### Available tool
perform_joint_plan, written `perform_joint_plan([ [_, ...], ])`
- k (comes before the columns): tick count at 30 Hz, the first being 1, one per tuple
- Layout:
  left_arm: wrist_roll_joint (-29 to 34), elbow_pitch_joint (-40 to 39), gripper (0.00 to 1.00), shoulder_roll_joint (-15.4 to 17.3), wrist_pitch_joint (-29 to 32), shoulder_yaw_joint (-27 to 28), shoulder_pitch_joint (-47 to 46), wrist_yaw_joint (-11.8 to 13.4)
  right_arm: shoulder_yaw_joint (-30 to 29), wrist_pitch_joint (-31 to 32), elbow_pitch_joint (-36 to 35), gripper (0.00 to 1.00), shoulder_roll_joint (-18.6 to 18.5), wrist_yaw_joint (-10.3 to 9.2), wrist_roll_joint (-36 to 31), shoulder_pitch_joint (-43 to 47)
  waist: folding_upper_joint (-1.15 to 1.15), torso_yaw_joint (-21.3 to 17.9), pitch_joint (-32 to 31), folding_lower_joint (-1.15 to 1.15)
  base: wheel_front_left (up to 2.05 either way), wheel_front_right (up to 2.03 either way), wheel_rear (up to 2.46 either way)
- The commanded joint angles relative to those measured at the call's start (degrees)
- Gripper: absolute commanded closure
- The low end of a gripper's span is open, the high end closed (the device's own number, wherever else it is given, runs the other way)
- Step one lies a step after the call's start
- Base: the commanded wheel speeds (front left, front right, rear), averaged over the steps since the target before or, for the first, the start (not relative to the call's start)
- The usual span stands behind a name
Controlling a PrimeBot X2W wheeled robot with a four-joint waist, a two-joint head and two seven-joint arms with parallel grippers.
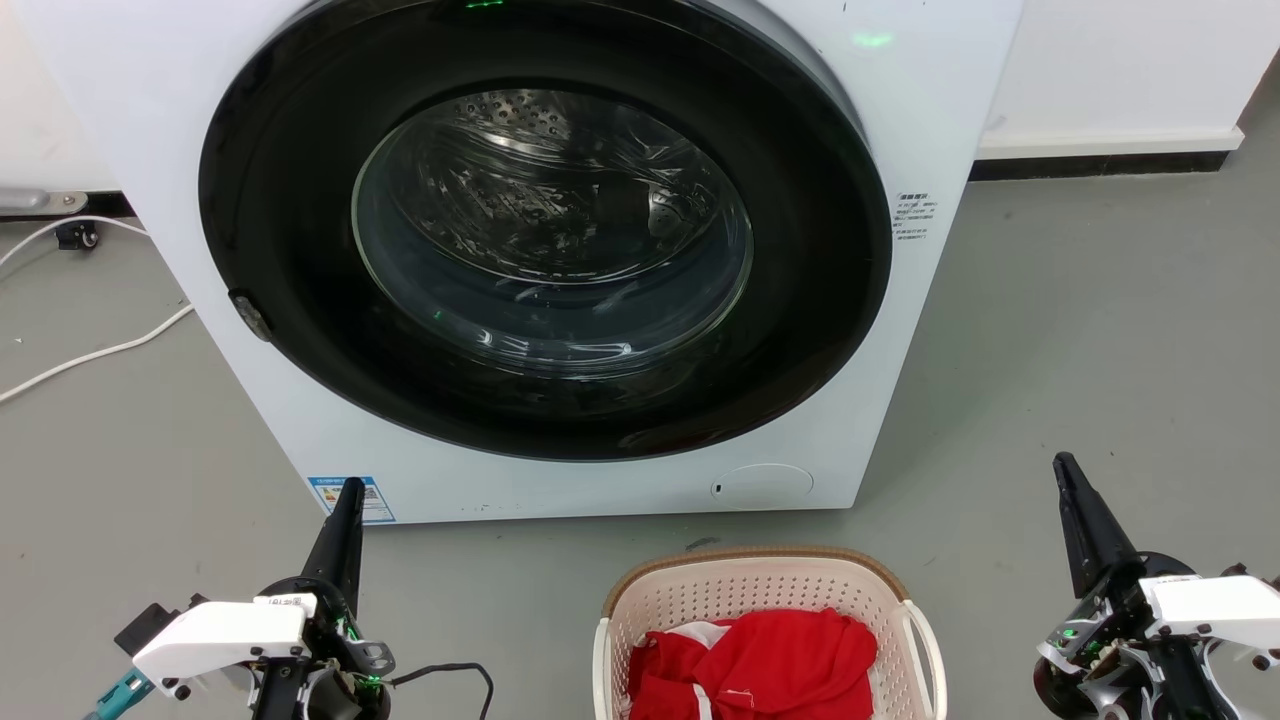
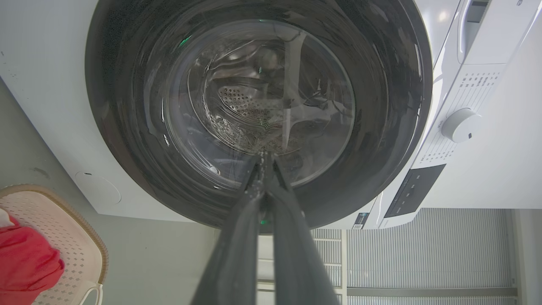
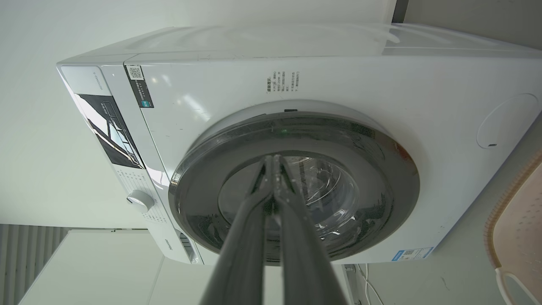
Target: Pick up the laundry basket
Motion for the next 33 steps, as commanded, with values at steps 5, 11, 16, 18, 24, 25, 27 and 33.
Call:
perform_joint_plan([
  [5,0.00,0.04,1.00,0.13,0.13,0.13,-0.50,-0.27,-0.03,0.03,0.03,1.00,-0.20,-0.02,0.23,-0.58,0.00,0.00,0.00,0.00,0.00,0.00,0.00],
  [11,0.00,0.04,1.00,0.13,0.13,0.13,-0.50,-0.27,-0.03,0.03,0.03,1.00,-0.20,-0.02,0.23,-0.58,0.00,0.00,0.00,0.00,0.00,0.00,0.00],
  [16,0.00,0.03,1.00,0.13,0.13,0.13,-0.50,-0.27,-0.03,0.03,0.03,1.00,-0.20,-0.02,0.23,-0.58,0.00,0.00,0.00,0.00,0.00,0.00,0.00],
  [18,0.00,0.03,1.00,0.13,0.13,0.13,-0.50,-0.27,-0.03,0.03,0.03,1.00,-0.20,-0.02,0.23,-0.59,0.00,0.00,0.00,0.00,0.00,0.00,0.00],
  [24,0.00,0.03,1.00,0.13,0.13,0.13,-0.50,-0.27,-0.03,0.04,0.03,1.00,-0.20,-0.02,0.23,-0.59,0.00,0.00,0.00,0.00,0.00,0.00,0.00],
  [25,0.00,0.03,1.00,0.13,0.13,0.13,-0.50,-0.27,-0.03,0.03,0.03,1.00,-0.20,-0.02,0.23,-0.59,0.00,0.00,0.00,0.00,0.00,0.00,0.00],
  [27,0.00,0.03,1.00,0.13,0.13,0.13,-0.50,-0.27,-0.03,0.03,0.03,1.00,-0.20,-0.02,0.23,-0.59,0.00,0.00,0.00,0.00,0.00,0.00,0.00],
  [33,0.09,1.08,0.00,-0.17,-0.31,-0.34,1.02,0.09,0.13,-0.29,1.12,0.00,0.11,-0.01,-0.18,1.06,0.00,0.00,0.01,0.00,0.00,0.00,0.00],
])
